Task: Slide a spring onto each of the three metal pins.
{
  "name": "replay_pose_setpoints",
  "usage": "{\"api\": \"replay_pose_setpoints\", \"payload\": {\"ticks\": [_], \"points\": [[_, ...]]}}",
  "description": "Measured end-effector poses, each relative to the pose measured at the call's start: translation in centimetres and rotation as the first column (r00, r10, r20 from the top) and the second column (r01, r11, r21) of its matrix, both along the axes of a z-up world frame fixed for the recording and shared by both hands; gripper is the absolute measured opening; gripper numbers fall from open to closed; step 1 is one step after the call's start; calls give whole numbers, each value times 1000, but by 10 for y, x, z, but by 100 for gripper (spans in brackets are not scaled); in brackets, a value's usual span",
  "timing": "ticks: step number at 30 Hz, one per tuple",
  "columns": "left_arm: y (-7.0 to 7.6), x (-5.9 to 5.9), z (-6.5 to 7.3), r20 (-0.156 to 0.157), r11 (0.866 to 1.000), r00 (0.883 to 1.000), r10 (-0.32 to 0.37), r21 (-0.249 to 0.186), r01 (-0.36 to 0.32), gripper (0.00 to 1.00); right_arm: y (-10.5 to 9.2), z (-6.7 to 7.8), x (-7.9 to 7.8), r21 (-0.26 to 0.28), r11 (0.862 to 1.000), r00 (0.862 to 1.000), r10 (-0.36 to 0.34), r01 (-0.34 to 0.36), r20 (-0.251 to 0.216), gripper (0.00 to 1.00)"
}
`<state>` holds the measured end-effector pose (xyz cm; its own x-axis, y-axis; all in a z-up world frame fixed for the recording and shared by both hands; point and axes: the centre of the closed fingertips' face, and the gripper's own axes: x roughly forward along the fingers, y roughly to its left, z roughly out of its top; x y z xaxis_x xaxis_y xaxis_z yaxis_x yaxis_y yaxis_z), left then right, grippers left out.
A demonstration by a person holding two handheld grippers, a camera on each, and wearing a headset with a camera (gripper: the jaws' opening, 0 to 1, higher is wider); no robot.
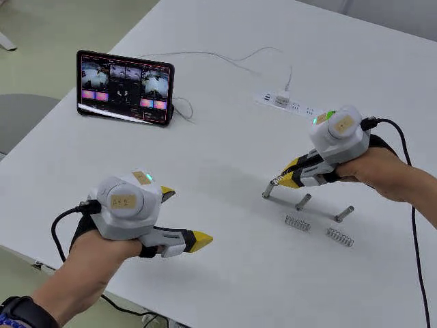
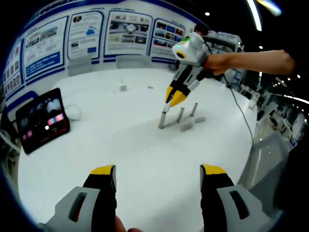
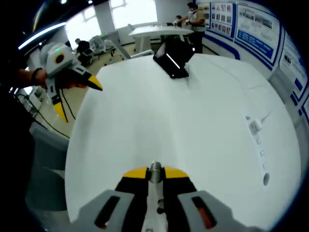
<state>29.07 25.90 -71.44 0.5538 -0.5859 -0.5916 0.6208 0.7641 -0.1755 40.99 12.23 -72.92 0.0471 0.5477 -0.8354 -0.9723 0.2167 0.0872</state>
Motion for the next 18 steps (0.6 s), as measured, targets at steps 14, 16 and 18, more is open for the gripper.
{"api": "replay_pose_setpoints", "payload": {"ticks": [14,16,18], "points": [[4,-1,-3,-10,1000,1000,8,-1,-8,72,10,-3,-5,-13,999,1000,30,-30,-3,12],[3,-1,-2,-9,1000,1000,7,-1,-7,72,11,-4,-6,-23,999,999,41,-41,-1,12],[3,-1,-2,-10,1000,1000,8,-4,-8,72,13,-4,-7,-26,999,999,47,-47,2,12]]}}
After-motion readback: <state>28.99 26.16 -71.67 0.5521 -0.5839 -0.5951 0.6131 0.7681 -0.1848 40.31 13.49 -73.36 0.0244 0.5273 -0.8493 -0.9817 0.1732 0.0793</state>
